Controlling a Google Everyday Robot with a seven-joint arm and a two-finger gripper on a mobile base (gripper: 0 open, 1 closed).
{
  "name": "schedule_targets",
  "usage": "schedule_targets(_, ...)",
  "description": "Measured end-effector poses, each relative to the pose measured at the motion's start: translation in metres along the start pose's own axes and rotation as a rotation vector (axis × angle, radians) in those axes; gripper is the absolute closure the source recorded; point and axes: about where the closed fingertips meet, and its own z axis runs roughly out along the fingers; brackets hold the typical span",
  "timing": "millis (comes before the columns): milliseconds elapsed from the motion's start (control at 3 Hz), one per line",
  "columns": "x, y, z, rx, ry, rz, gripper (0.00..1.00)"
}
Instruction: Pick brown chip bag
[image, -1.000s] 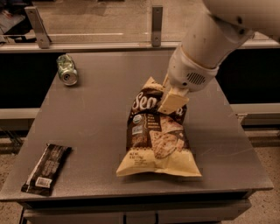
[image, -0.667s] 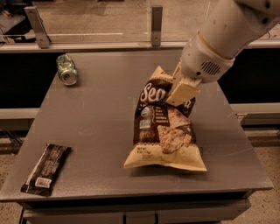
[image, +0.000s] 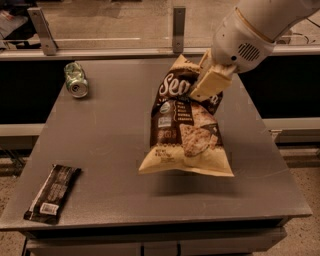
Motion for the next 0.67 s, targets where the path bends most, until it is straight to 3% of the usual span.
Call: schedule_targets(667, -0.0083, -0.0067, -0.0065, -0.014, -0.045, -0.022, 1.0)
